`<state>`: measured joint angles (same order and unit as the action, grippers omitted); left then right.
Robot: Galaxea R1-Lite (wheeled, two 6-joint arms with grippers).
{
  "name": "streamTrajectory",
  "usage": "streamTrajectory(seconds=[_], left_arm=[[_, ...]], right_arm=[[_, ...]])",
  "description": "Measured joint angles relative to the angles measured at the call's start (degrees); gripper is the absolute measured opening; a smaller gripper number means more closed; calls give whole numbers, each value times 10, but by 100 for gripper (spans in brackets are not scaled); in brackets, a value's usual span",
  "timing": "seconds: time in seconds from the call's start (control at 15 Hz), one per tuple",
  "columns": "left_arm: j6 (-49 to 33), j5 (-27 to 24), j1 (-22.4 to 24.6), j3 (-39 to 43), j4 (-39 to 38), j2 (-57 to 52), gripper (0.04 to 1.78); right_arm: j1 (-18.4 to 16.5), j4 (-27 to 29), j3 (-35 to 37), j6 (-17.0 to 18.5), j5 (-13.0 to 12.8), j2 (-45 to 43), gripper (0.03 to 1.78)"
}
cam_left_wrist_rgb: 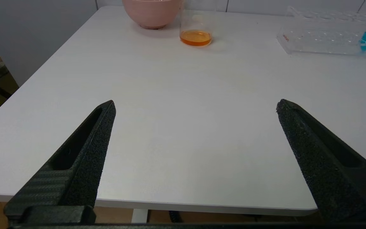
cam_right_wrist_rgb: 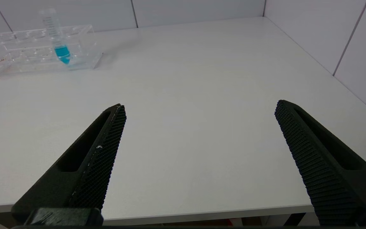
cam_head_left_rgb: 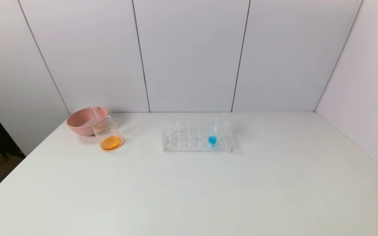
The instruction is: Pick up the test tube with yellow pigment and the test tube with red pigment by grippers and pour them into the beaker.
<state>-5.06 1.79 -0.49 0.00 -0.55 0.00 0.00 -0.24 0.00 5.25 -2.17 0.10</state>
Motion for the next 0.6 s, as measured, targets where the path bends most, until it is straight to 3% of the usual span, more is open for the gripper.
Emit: streamTrajectory(seconds=[0.6], left_arm=[[0,0,0,0,1,0,176]], right_arm=[[0,0,0,0,0,0,171]])
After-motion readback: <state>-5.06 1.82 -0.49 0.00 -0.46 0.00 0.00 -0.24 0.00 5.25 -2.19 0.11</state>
